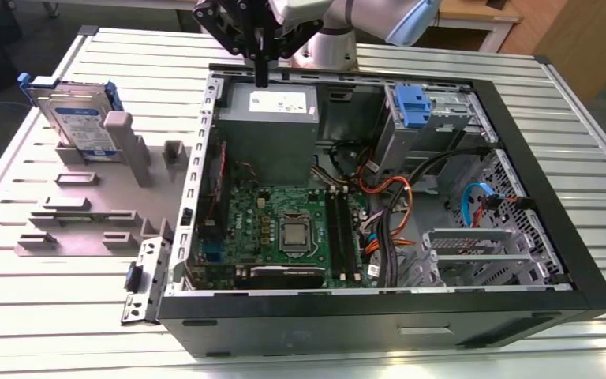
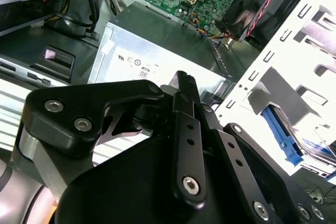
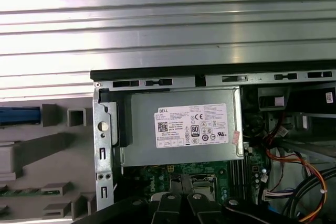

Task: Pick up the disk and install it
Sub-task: 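Reach for the disk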

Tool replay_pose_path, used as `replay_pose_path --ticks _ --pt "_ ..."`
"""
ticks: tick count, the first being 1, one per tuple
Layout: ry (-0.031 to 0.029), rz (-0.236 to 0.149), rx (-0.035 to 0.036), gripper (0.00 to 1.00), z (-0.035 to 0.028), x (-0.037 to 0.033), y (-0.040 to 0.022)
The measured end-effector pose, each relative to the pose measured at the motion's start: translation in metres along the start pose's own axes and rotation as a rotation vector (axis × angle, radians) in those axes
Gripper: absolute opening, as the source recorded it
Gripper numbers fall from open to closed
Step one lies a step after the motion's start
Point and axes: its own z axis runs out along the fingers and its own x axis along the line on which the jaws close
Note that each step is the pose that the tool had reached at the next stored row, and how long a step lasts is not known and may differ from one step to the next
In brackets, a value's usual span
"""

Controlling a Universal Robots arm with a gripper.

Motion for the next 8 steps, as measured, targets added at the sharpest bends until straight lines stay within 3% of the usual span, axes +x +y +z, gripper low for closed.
replay_pose_path --ticks 8 --pt "0.0000 0.000 0.0000 0.11 0.0001 0.0055 -0.0004"
